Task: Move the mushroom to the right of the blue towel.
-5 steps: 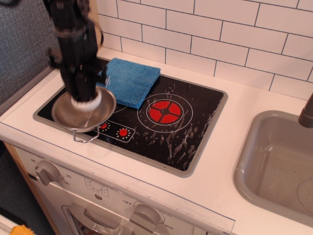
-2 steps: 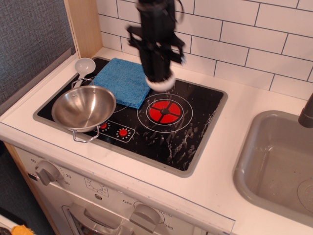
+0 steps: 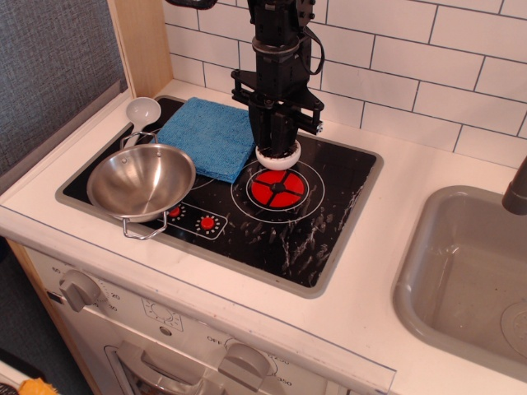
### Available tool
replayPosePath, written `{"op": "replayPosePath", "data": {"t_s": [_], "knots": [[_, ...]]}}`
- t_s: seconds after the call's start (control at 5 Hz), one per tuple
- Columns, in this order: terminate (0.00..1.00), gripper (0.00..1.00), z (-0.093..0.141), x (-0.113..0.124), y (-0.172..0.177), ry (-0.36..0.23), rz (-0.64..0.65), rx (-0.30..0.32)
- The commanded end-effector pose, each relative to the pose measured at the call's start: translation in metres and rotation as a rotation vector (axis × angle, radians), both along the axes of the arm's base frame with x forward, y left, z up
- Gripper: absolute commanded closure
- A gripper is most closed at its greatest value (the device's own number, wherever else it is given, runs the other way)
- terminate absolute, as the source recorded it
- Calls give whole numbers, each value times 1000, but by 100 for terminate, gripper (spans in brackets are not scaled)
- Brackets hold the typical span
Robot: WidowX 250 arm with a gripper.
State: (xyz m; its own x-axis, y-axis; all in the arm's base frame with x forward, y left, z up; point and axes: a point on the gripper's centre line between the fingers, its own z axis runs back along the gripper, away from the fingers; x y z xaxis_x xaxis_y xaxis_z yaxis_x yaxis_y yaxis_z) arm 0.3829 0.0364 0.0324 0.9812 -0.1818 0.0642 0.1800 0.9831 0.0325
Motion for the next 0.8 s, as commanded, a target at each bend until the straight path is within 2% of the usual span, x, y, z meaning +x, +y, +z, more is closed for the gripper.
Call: {"op": "replayPosePath", "data": {"t_s": [0.0, 0.2, 0.4, 0.6], "knots": [[0, 0, 39, -2, 8, -96, 54, 16], [0, 0, 64, -9, 15, -108, 147, -24], [0, 0, 66, -19, 21, -89, 193, -34], [0, 0, 61, -26, 22, -82, 182, -6]]}}
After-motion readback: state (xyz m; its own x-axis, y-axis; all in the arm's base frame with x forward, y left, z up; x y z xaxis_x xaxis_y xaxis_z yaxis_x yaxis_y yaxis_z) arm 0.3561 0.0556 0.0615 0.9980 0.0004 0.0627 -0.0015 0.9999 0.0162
